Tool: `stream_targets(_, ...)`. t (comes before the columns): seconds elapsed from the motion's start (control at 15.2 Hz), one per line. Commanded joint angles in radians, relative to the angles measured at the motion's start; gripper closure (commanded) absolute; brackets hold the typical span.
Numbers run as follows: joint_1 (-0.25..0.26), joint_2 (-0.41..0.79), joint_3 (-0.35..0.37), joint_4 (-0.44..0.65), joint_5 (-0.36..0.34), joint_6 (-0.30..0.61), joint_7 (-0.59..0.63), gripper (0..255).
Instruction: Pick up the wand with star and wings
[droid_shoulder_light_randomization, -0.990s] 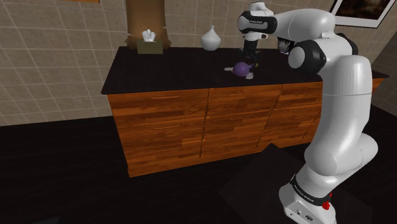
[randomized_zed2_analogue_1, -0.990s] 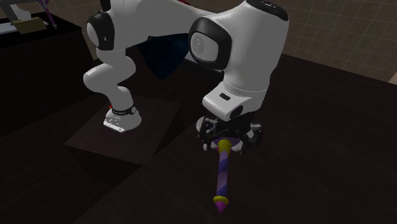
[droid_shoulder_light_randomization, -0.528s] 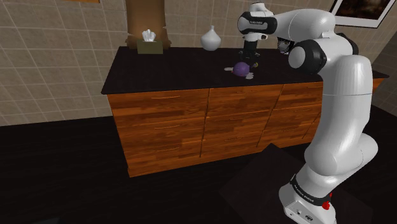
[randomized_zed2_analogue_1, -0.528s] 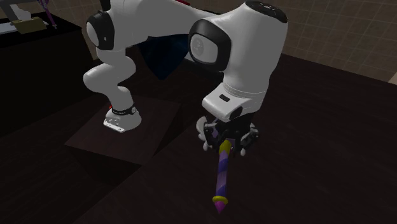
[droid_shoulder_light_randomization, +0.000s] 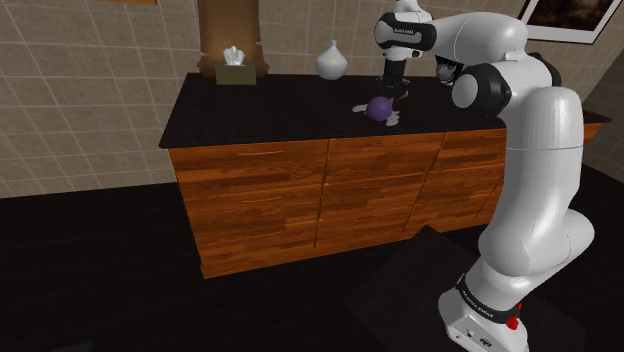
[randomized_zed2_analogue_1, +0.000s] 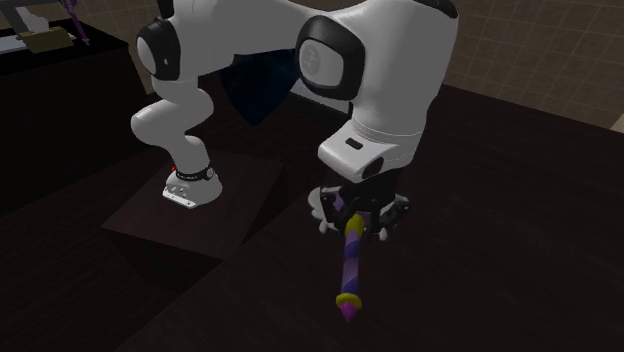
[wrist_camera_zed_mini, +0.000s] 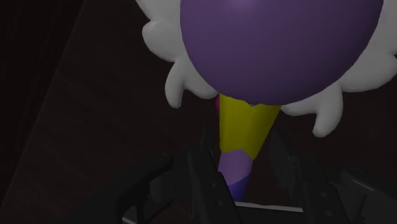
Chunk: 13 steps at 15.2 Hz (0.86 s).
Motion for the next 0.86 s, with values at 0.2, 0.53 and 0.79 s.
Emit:
stream_targets(0.2,-0.007,0.034,0.0,0.123,0.005,-0.088,-0.008,255)
stream_targets(0.53,-0.019,0.095,0.0,0.292,0.012,-0.197,-0.018,255)
stream_targets(0.79,-0.028,0.142,0.001,0.404,0.018,-0.261,-0.023,255)
